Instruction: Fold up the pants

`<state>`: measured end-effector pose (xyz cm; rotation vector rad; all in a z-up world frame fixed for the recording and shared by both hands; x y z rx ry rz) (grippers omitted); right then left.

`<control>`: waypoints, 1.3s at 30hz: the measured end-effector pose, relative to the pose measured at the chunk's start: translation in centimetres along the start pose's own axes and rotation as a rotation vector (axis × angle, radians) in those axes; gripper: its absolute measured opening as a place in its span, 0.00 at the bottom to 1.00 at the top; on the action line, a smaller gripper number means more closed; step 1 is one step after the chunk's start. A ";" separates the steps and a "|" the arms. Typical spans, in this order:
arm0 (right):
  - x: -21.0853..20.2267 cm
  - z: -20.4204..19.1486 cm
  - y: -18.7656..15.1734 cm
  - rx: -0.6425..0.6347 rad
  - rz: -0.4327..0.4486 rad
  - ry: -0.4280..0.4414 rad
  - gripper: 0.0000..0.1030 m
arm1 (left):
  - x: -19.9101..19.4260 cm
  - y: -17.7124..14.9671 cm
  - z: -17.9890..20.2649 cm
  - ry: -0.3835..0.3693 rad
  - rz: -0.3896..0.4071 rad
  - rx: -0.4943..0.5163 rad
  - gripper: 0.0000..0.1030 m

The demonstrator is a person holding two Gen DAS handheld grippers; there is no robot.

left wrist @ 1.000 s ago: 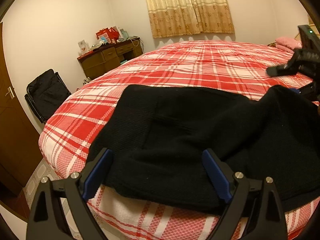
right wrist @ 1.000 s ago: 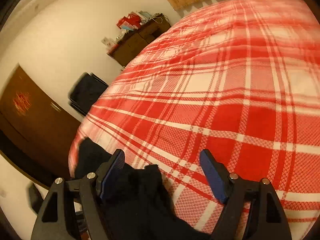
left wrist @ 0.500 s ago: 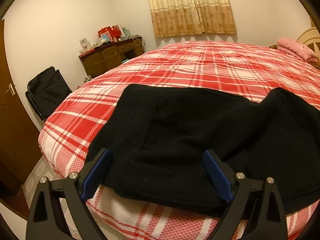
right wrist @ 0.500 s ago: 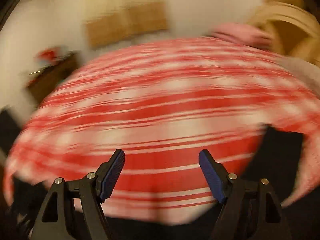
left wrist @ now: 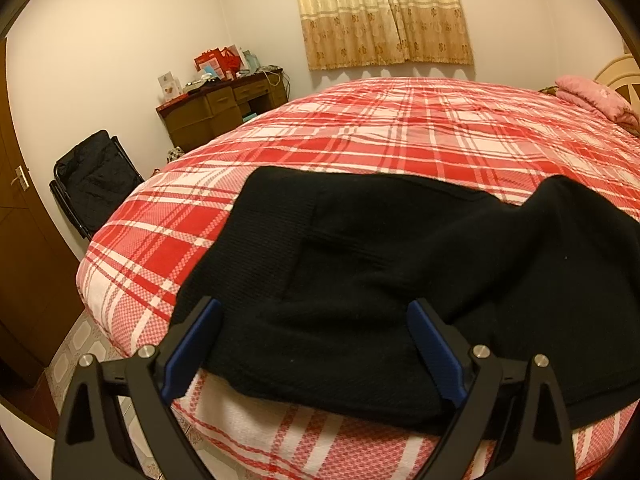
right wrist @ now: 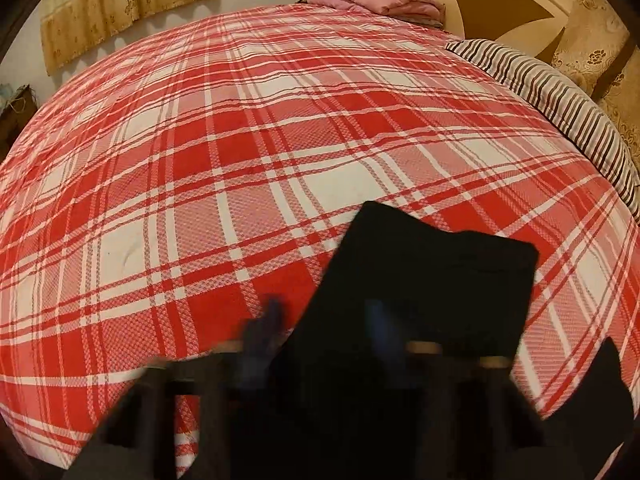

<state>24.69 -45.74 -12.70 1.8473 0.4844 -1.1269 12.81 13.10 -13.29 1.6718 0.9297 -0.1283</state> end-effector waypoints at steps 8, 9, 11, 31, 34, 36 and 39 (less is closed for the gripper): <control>-7.6 3.8 -1.5 0.110 0.176 0.362 0.06 | 0.0 0.1 0.0 0.003 0.002 0.000 0.94; -9.4 4.2 -2.3 0.107 0.212 0.394 0.06 | 0.0 0.0 0.0 0.002 0.001 -0.001 0.94; -12.0 5.5 -3.9 0.130 0.268 0.438 0.06 | 0.0 0.0 -0.1 0.003 -0.002 -0.003 0.95; -15.7 17.2 -16.2 0.388 0.389 0.532 0.06 | 0.3 0.2 0.2 0.015 -0.003 0.001 0.98; -15.8 18.2 -16.7 0.456 0.387 0.597 0.07 | 0.3 0.3 0.4 0.019 -0.002 0.003 0.99; -15.8 18.9 -16.6 0.496 0.388 0.634 0.07 | 0.4 0.4 0.4 0.020 -0.002 0.004 0.99; -16.8 19.4 -16.2 0.493 0.435 0.631 0.07 | 0.3 0.4 0.4 0.019 -0.003 0.004 0.99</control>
Point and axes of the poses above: each gripper's, at about its wrist camera, not at the fingertips, and x roughly the way its jaws point, z to its right, y to its top, the point moved 4 cm from there along x, roughly the way its jaws point, and after that the axes turned 15 degrees about y, right-handed, at the moved point
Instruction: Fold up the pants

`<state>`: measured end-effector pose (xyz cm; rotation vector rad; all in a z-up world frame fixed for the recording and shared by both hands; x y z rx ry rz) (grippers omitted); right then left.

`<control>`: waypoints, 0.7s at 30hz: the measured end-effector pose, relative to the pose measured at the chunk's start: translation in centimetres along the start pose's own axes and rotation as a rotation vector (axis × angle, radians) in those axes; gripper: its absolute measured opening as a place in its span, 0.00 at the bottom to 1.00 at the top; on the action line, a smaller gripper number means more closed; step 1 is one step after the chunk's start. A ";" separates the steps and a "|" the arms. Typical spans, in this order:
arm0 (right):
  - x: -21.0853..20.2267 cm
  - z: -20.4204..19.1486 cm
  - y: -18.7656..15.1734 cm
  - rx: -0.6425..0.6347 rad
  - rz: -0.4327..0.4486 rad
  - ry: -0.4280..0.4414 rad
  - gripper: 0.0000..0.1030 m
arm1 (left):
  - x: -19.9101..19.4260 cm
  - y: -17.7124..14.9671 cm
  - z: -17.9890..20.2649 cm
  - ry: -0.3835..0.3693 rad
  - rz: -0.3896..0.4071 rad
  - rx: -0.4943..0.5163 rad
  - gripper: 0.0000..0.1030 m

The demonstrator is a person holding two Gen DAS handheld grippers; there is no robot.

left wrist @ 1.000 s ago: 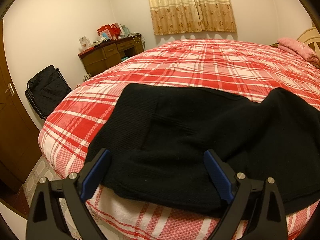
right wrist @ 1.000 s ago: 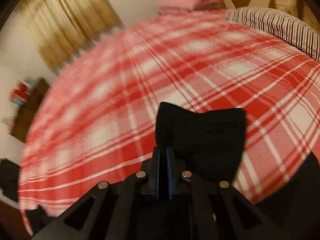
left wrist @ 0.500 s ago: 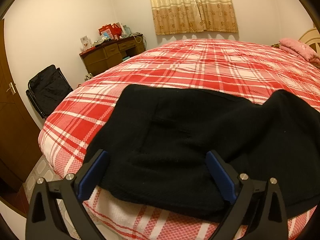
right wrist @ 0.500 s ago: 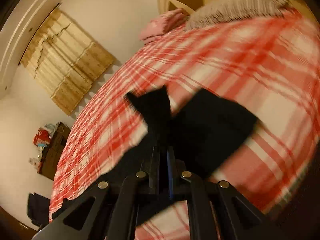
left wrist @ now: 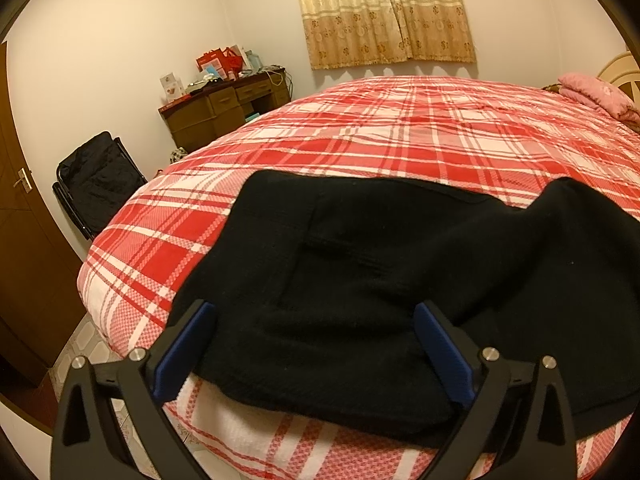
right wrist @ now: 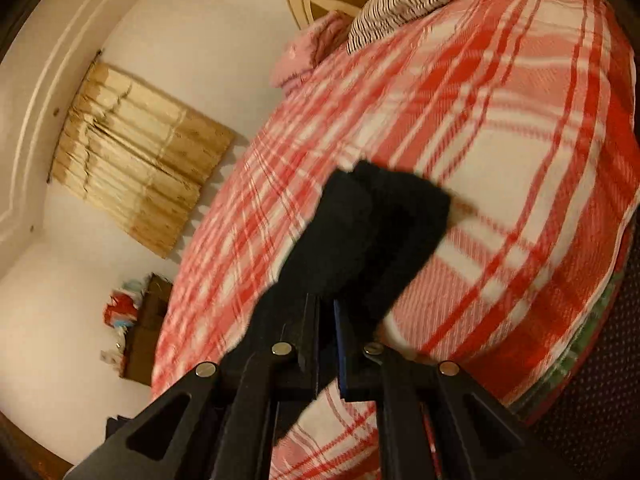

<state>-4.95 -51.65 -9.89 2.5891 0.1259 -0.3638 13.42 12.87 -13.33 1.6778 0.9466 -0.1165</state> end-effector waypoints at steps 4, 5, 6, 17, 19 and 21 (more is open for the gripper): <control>0.0 0.1 1.2 0.007 -0.002 -0.051 0.25 | 0.0 0.0 0.0 0.002 -0.001 0.000 0.99; -0.3 0.2 1.3 0.015 0.008 -0.038 0.33 | 0.0 0.0 0.0 0.001 0.000 0.000 0.99; -0.5 0.2 1.4 0.022 0.023 -0.009 0.44 | 0.0 0.0 0.0 0.002 0.001 0.001 0.99; 1.5 -0.8 2.0 -0.175 -0.029 -0.162 0.05 | 0.1 0.1 0.1 0.006 -0.010 0.002 0.99; 0.9 -1.6 2.0 -0.227 -0.019 -0.169 0.05 | 0.1 0.2 0.0 0.002 -0.018 -0.001 0.99; -0.3 -2.4 2.1 -0.273 -0.002 -0.154 0.05 | 0.0 0.4 -0.1 -0.009 -0.029 -0.004 0.99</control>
Point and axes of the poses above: each gripper's, at about its wrist camera, not at the fingertips, and x roughly the way its jaws point, z to its right, y to its top, the point moved 4 cm from there along x, roughly the way its jaws point, and after that the axes turned 15 degrees about y, right-handed, at the moved point
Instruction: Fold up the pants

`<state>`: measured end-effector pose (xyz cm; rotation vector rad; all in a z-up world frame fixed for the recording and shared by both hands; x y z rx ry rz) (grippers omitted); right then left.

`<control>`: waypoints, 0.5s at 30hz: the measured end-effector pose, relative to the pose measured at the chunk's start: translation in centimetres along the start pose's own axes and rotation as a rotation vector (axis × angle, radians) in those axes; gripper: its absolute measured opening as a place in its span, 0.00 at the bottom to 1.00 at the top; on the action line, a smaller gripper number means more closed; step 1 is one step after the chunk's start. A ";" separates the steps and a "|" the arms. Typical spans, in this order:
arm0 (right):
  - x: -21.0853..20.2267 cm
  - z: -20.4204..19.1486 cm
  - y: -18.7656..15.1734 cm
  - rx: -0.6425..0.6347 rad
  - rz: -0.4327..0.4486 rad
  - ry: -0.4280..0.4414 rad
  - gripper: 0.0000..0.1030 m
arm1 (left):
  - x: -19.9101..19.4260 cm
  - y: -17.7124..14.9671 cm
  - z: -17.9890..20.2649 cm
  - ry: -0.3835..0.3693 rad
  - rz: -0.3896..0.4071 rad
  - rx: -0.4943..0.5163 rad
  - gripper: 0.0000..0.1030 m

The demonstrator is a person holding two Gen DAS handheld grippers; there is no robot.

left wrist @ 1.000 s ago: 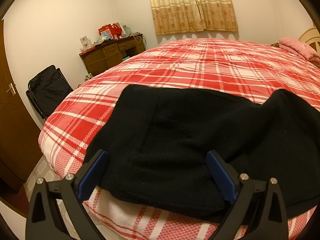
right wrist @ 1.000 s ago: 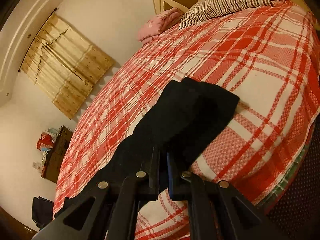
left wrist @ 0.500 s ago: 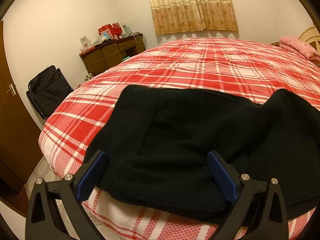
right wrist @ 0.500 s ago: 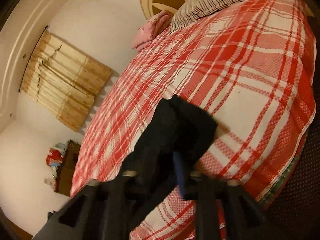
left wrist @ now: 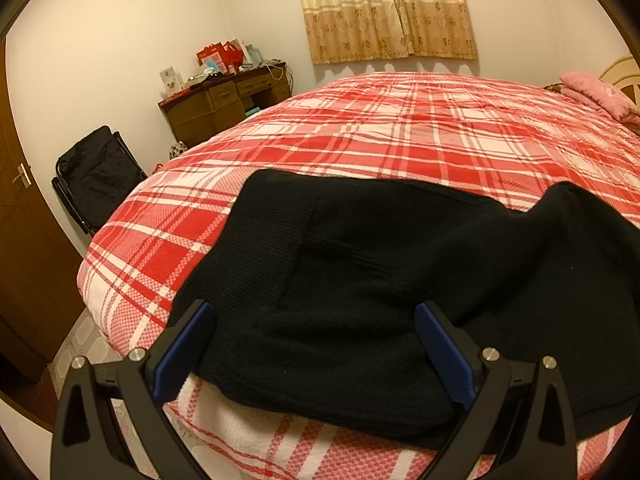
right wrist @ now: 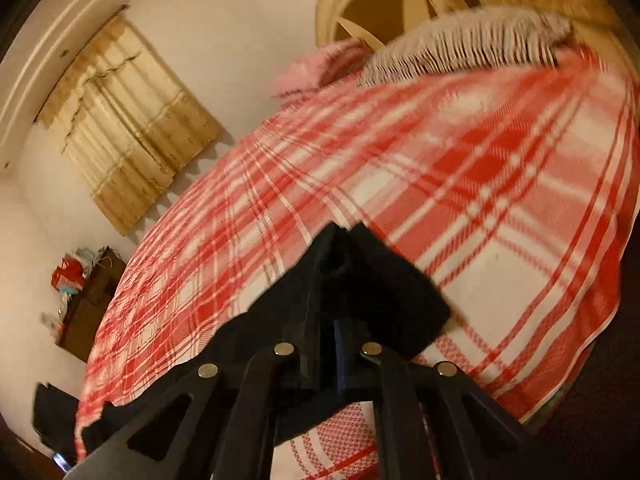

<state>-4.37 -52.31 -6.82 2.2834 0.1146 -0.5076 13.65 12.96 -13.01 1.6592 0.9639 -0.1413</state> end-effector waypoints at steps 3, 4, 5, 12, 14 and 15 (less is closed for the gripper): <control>-1.4 0.2 0.1 -0.043 0.009 -0.023 0.05 | -0.3 0.1 -0.1 -0.019 -0.013 -0.009 0.99; -1.7 0.7 0.0 -0.049 0.005 -0.047 0.05 | -0.4 0.2 -0.1 -0.026 -0.013 -0.014 0.99; -1.6 1.4 -0.2 -0.041 -0.002 -0.059 0.05 | -0.6 0.2 0.0 -0.037 -0.013 -0.018 0.99; -1.8 4.9 -0.8 0.115 -0.014 0.033 0.07 | -1.3 -0.1 0.9 -0.032 0.001 0.032 0.99; -3.2 5.5 -0.4 0.204 0.041 0.016 0.07 | -1.6 0.1 0.5 -0.049 -0.001 0.025 0.99; -4.1 4.9 -0.3 0.182 0.081 -0.039 0.08 | -2.1 0.3 0.3 -0.057 0.008 0.020 0.99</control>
Point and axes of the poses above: each gripper's, at about its wrist camera, not at the fingertips, and x roughly the way its jaws point, z to its right, y to its top, the point moved 4 cm from there along x, roughly the way its jaws point, and after that the axes turned 15 degrees about y, right-handed, at the moved point
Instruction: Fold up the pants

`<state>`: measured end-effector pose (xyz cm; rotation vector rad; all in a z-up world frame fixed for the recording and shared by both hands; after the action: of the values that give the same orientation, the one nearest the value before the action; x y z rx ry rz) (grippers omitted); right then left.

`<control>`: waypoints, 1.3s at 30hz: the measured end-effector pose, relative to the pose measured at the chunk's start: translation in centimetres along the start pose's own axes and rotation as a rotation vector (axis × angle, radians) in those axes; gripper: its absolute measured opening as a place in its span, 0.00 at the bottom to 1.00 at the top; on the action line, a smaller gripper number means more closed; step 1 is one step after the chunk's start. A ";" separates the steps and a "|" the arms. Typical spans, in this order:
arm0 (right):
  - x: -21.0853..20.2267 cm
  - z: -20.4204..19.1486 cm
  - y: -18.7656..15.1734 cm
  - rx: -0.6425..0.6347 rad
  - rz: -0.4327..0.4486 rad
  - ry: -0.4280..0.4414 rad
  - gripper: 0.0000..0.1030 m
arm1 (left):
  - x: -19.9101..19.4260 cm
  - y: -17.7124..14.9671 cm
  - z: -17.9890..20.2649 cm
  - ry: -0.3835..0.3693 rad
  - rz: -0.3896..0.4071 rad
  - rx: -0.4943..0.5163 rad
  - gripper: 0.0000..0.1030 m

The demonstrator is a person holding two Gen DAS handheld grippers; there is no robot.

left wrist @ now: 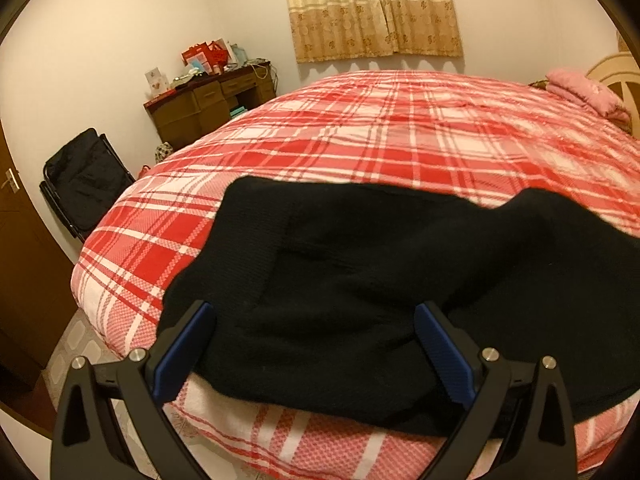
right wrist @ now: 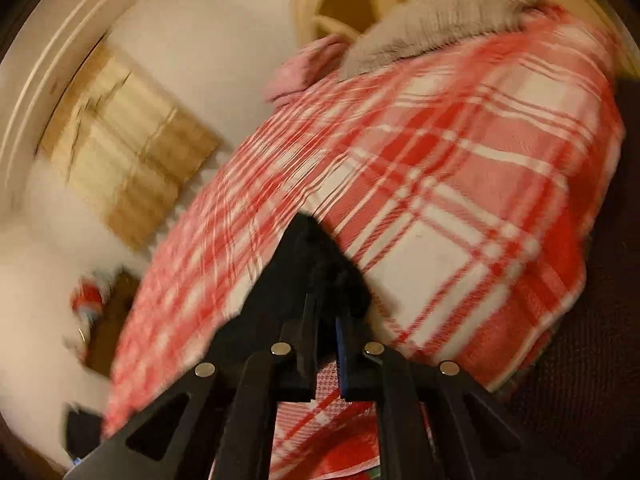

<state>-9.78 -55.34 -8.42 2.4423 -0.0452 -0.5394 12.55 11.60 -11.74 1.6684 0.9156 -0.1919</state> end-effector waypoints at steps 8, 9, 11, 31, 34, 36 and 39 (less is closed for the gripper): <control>3.7 -15.3 -8.7 -0.597 -0.159 0.104 0.08 | -6.1 1.9 3.0 -0.096 0.191 0.071 0.99; 5.0 -16.3 -10.4 -0.592 -0.224 0.152 0.08 | -6.4 1.9 3.8 -0.113 0.199 0.082 0.99; 8.3 -18.5 -15.1 -0.600 -0.368 0.234 0.08 | -6.9 1.4 5.8 -0.139 0.188 0.110 0.99; 12.9 -27.2 -28.8 -0.807 -0.742 0.529 0.09 | -5.6 3.8 2.3 -0.177 0.147 0.035 0.99; 15.2 -31.9 -31.0 -0.824 -0.745 0.605 0.09 | -2.7 7.0 2.1 -0.092 0.112 0.029 0.99; 17.0 -34.6 -32.8 -0.829 -0.765 0.650 0.09 | -0.3 8.1 3.5 -0.060 0.092 0.076 0.99; 20.3 -37.8 -35.7 -0.858 -0.769 0.655 0.09 | 2.1 7.8 6.5 -0.024 0.057 0.205 0.97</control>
<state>20.15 -8.24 -9.82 1.5948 1.1710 0.0031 21.28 6.64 -9.10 1.8751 0.8521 -0.2741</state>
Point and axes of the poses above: each gripper's, at about its wrist camera, not at the fingertips, and x roughly the way its jaws point, z to its right, y to its top, the point moved 4 cm from there along x, roughly the way its jaws point, and after that the axes turned 15 degrees about y, right-handed, at the moved point
